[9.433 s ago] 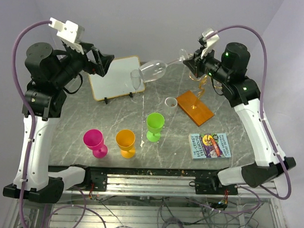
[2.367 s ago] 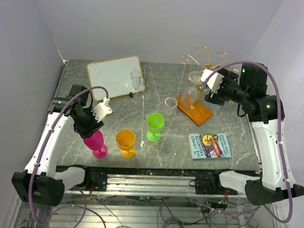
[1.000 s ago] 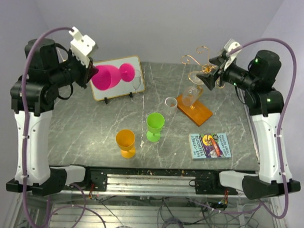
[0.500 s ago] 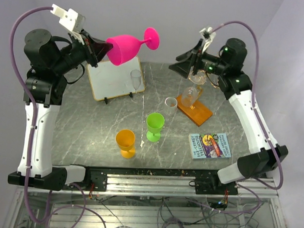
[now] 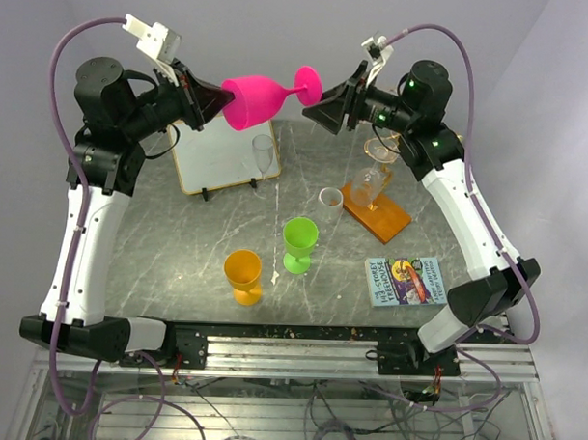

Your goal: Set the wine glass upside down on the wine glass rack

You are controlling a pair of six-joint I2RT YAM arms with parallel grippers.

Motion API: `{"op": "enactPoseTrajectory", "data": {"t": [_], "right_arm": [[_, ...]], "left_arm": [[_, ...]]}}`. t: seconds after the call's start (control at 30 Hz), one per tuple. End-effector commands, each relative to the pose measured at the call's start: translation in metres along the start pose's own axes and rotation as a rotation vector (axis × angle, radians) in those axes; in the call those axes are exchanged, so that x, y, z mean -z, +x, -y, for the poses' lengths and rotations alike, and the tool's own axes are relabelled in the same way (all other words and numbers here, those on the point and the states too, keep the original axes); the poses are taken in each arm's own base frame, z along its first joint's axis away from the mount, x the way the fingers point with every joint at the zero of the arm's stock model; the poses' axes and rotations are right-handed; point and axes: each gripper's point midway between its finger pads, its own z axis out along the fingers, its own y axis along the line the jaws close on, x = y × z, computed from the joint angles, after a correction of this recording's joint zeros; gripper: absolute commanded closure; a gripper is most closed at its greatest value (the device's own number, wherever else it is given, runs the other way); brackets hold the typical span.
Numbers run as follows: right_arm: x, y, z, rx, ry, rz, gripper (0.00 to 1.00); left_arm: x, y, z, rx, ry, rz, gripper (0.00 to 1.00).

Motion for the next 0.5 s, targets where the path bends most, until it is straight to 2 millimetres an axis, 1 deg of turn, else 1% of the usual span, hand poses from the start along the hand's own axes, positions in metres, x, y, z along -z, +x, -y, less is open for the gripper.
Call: {"op": "enactPoseTrajectory", "data": {"t": [0.0, 0.07, 0.1, 0.17, 0.3, 0.43, 0.47], "right_arm": [[-0.0055, -0.0242, 0.0032, 0.059, 0.042, 0.059, 0.47], [-0.0072, -0.0244, 0.0039, 0.063, 0.044, 0.061, 0.54], [-0.0080, -0.0238, 0.0043, 0.063, 0.046, 0.060, 0.60], [-0.0080, -0.0224, 0.0045, 0.060, 0.050, 0.059, 0.69], [-0.0051, -0.0231, 0.0061, 0.067, 0.072, 0.062, 0.80], [-0.0026, -0.0251, 0.0081, 0.073, 0.096, 0.067, 0.98], [-0.0020, -0.0255, 0.0087, 0.075, 0.103, 0.068, 1.00]], "left_arm": [[0.0034, -0.0071, 0.0149, -0.032, 0.048, 0.021, 0.93], [0.0044, -0.0051, 0.0144, -0.040, 0.041, 0.015, 0.93], [0.0050, -0.0042, 0.0148, -0.042, 0.040, 0.012, 0.93], [0.0060, -0.0034, 0.0145, -0.049, 0.032, 0.011, 0.93], [0.0072, -0.0019, 0.0137, -0.051, 0.022, 0.010, 0.93], [0.0083, 0.0003, 0.0146, -0.052, 0.024, 0.007, 0.93], [0.0087, 0.0009, 0.0145, -0.053, 0.023, 0.006, 0.93]]}}
